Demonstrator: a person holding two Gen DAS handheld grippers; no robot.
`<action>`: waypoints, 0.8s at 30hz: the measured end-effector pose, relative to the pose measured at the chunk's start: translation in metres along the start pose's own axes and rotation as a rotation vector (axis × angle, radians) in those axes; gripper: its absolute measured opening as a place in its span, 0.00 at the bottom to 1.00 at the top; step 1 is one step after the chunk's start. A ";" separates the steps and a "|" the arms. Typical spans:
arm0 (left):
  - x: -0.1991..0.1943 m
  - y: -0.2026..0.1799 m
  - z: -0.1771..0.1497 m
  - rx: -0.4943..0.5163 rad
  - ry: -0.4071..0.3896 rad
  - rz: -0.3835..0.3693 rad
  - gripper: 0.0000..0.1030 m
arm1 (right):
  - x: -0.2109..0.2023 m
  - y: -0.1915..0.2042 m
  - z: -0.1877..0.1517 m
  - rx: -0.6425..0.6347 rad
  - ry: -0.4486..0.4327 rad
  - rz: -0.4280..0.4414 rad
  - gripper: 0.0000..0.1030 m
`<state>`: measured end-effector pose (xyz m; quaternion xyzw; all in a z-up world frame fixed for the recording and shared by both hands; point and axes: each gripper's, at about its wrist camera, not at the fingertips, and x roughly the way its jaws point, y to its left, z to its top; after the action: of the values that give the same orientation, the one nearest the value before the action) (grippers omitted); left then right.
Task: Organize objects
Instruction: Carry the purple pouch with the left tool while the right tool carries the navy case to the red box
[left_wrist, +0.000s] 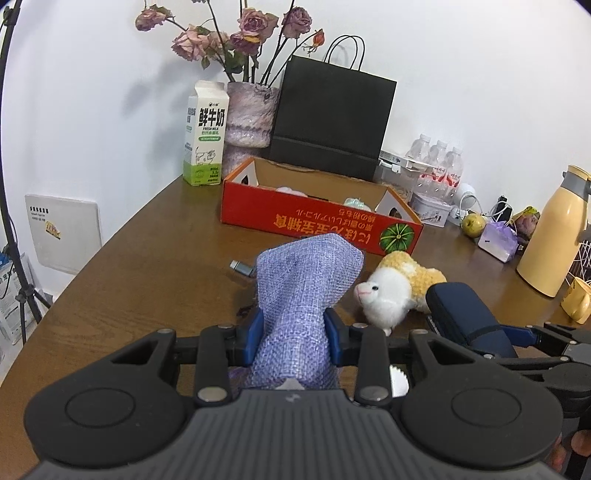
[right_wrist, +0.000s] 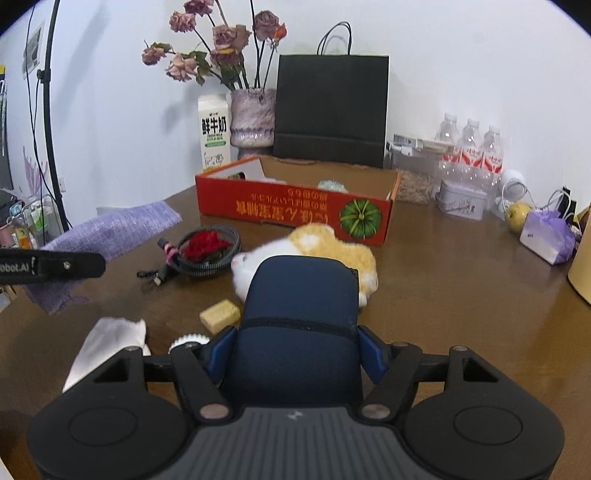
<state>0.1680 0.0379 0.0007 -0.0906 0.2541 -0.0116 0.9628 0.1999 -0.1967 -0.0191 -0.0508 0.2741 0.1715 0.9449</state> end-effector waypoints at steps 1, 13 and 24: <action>0.002 -0.001 0.003 0.001 -0.001 -0.001 0.34 | 0.000 0.000 0.003 -0.002 -0.004 0.002 0.66; 0.037 -0.016 0.039 0.041 -0.005 -0.007 0.32 | 0.020 -0.005 0.044 0.002 -0.057 0.020 0.66; 0.080 -0.027 0.078 0.055 -0.031 -0.005 0.32 | 0.053 -0.016 0.083 0.021 -0.104 0.034 0.66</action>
<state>0.2767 0.0187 0.0334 -0.0648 0.2384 -0.0196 0.9688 0.2893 -0.1805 0.0225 -0.0273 0.2272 0.1870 0.9553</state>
